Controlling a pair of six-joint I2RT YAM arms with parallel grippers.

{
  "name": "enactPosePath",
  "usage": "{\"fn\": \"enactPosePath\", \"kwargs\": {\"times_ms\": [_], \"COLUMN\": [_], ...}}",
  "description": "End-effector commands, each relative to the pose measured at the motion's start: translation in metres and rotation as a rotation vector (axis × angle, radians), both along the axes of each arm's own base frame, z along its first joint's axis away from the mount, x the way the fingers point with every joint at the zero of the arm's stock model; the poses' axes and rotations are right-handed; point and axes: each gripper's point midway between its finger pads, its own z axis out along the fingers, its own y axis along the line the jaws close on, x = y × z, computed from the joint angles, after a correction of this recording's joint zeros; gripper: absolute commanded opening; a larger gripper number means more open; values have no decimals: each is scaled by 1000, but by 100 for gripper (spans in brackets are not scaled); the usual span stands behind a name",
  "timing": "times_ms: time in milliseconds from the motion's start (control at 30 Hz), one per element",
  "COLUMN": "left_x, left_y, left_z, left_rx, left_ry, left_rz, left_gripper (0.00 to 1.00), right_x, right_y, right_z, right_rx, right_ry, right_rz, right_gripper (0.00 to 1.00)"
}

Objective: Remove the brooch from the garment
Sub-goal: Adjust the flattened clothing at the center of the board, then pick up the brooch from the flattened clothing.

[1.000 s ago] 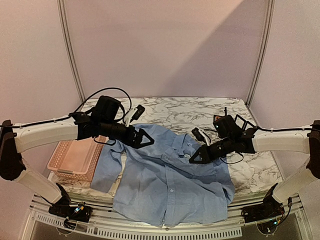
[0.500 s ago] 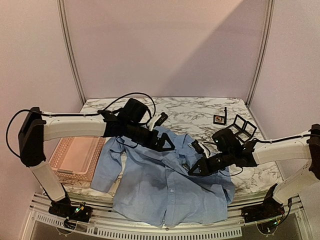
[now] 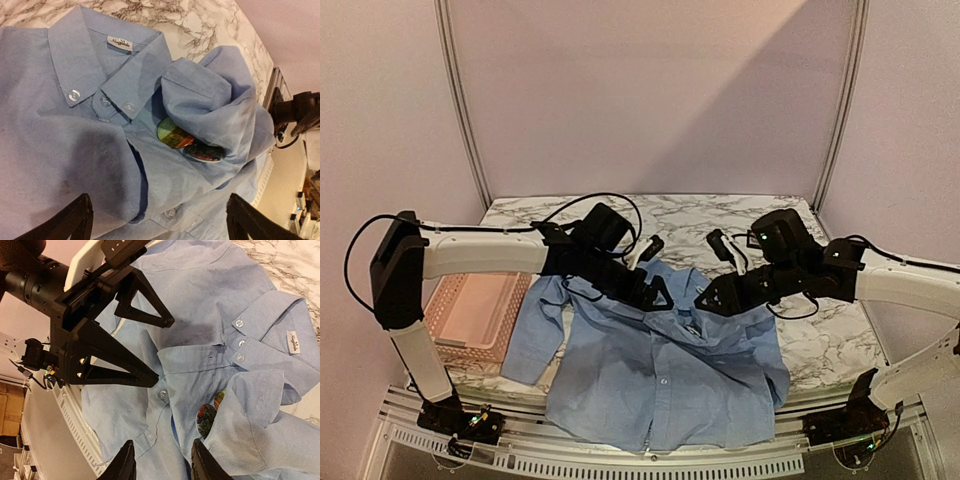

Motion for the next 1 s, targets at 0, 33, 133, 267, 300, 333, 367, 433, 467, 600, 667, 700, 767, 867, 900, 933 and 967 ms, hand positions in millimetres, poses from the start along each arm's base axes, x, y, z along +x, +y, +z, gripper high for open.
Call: {"fn": "enactPosePath", "kwargs": {"times_ms": [0, 33, 133, 267, 300, 333, 367, 433, 467, 600, 667, 700, 767, 867, 900, 933, 967], "left_x": [-10, -11, -15, -16, -17, -17, -18, -18, -18, -19, -20, -20, -20, -21, -22, -21, -21], "left_y": [2, 1, -1, -1, -1, -1, -1, -1, -1, -1, -1, -1, -1, -2, -2, -2, -2], "left_z": [-20, -23, -27, -30, -32, -33, -33, -35, -35, -35, -36, -37, -37, -37, -37, -37, -36], "left_rx": [60, 62, 52, 53, 56, 59, 61, 65, 64, 65, 68, 69, 67, 66, 66, 65, 62], "left_ry": [27, 36, 61, 73, 76, 80, 83, 89, 91, 92, 95, 96, 101, 105, 106, 106, 105], "left_rz": [-25, -26, -34, -31, -32, -32, -34, -35, -35, -41, -42, -42, -44, -45, -47, -47, -48], "left_gripper": [87, 84, 66, 52, 48, 44, 43, 37, 35, 27, 23, 21, 18, 10, 9, 8, 8], "right_x": [8, 7, 6, 3, 3, 2, 2, 1, 1, 2, 1, 2, 2, 2, 2, 2, 2], "right_y": [-5, 0, 11, 16, 16, 15, 15, 14, 14, 12, 13, 13, 13, 13, 13, 13, 14], "right_z": [-25, -28, -36, -57, -60, -66, -68, -72, -75, -83, -86, -87, -90, -94, -95, -96, -96], "right_rx": [-195, -212, -260, -324, -335, -348, -357, -371, -380, -418, -429, -434, -447, -473, -480, -485, -490], "right_ry": [-24, -28, -31, -11, -7, 2, 5, 6, 9, 8, 7, 9, 9, 0, -1, -3, -5], "right_rz": [-7, 10, 53, 84, 86, 88, 88, 89, 91, 86, 90, 91, 94, 95, 98, 98, 97], "right_gripper": [35, 33, 28, 24, 24, 23, 23, 22, 22, 19, 19, 19, 19, 18, 18, 18, 18]}}
